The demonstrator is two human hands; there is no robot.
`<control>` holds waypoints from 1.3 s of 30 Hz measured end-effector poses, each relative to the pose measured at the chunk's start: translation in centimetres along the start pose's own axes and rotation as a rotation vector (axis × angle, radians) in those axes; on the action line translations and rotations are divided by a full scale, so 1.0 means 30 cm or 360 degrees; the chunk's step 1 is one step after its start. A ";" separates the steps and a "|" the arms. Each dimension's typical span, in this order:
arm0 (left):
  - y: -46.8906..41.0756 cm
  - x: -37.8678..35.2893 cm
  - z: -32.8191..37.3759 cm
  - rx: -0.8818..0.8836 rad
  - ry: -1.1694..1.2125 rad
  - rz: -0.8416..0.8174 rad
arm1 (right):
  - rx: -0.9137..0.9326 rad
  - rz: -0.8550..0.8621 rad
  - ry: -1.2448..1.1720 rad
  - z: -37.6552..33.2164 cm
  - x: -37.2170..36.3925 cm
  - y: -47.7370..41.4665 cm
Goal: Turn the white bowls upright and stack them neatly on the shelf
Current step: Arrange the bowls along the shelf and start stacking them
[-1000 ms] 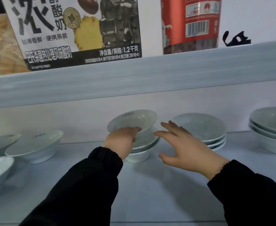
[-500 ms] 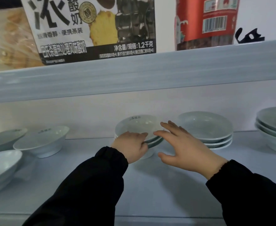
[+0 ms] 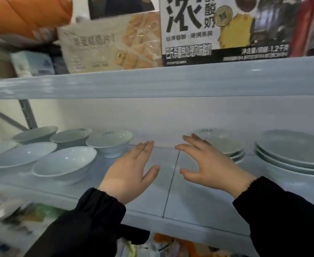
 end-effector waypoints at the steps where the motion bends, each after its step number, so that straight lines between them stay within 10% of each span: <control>1: 0.048 0.031 -0.055 0.0043 -0.0038 0.0032 | 0.0035 -0.0005 -0.0009 -0.050 -0.022 -0.027; 39: 0.340 0.225 -0.818 0.0781 -0.0483 0.0125 | 0.1028 -0.0465 -0.0068 -0.769 -0.562 -0.785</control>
Point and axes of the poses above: each hand's wrist, its own y-axis away from the middle knuckle, its own x-axis out of the back of the hand, z = x × y, the point moved 7 cm from there along -y, towards the middle knuckle, and after that the axes turned 2 degrees about x, right-handed, at the moved point
